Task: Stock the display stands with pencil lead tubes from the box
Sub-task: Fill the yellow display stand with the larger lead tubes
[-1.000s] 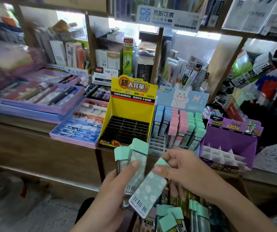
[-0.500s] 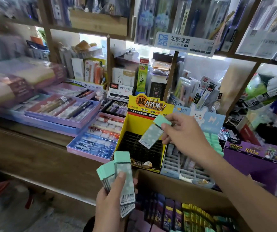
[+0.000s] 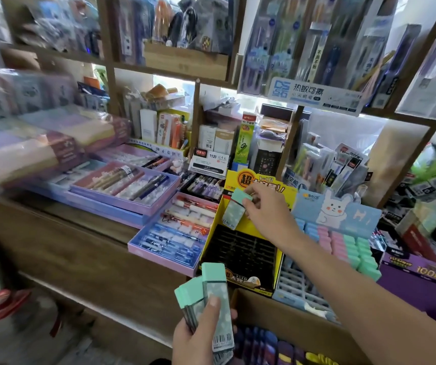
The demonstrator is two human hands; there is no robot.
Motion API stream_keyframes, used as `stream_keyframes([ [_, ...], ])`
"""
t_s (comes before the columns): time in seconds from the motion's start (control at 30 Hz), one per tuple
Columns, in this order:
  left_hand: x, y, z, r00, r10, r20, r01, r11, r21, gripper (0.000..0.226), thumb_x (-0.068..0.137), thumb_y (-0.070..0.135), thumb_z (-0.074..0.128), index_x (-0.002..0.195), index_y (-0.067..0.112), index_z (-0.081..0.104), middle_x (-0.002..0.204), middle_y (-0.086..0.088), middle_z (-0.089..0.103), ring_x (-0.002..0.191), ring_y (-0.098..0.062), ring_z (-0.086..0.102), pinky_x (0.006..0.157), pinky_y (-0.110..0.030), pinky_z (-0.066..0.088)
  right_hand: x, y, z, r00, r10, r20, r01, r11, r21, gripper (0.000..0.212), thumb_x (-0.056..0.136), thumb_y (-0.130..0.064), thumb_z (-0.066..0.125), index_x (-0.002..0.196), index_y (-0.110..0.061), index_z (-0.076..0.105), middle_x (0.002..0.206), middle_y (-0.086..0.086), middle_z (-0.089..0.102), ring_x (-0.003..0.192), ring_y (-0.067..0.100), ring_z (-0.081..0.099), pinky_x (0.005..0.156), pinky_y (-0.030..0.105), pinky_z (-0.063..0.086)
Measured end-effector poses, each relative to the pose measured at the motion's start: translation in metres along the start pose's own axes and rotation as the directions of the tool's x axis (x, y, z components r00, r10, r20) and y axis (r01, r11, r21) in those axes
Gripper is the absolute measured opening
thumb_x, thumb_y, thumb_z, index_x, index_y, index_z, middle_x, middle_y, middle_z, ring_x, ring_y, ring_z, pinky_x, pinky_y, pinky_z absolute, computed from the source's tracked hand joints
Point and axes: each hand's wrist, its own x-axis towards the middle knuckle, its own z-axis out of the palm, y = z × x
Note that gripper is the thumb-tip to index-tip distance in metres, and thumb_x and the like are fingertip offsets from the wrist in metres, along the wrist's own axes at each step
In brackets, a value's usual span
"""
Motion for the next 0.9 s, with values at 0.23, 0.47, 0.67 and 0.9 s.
stream_keyframes([
  [0.23,0.003,0.000,0.000,1.000,-0.023,-0.002,0.023,1.000,0.000,0.030,0.087,0.028,0.073,0.095,-0.001,0.077,0.080,-0.025,0.076,0.072,-0.038,0.068,0.068,-0.037,0.054,0.000,0.005,0.009,0.997,-0.044,0.059,0.047,0.997,-0.054,0.014,0.102,-0.015,0.059,0.115,-0.016,0.065,0.083,-0.005,0.064,0.080,0.022,0.068,0.073,0.039,0.055],
  [0.47,0.005,0.000,0.002,1.000,-0.016,-0.019,0.016,1.000,0.004,0.024,0.088,0.027,0.074,0.099,0.006,0.077,0.080,-0.022,0.077,0.073,-0.039,0.072,0.068,-0.037,0.056,0.005,0.008,0.012,0.993,-0.045,0.107,0.050,0.998,-0.043,0.012,0.102,-0.014,0.060,0.108,-0.023,0.063,0.081,-0.009,0.060,0.075,0.019,0.066,0.073,0.041,0.057],
  [0.67,0.006,0.000,0.004,1.000,0.005,-0.023,-0.004,0.999,0.043,0.025,0.090,0.026,0.072,0.102,0.005,0.077,0.077,-0.020,0.077,0.071,-0.037,0.074,0.064,-0.033,0.056,0.000,0.015,0.025,0.996,-0.075,0.045,0.078,0.994,-0.079,0.016,0.104,-0.015,0.054,0.107,-0.031,0.051,0.073,0.001,0.062,0.065,0.026,0.063,0.056,0.039,0.047],
  [0.9,0.006,0.001,0.003,1.000,0.020,-0.009,-0.019,0.998,0.055,0.026,0.090,0.027,0.071,0.105,0.006,0.077,0.077,-0.021,0.077,0.067,-0.035,0.074,0.059,-0.031,0.056,-0.006,0.008,0.032,0.997,-0.075,0.015,0.076,0.980,-0.185,0.032,0.104,-0.012,0.049,0.132,-0.016,0.064,0.114,0.007,0.072,0.096,0.025,0.067,0.083,0.046,0.057],
])
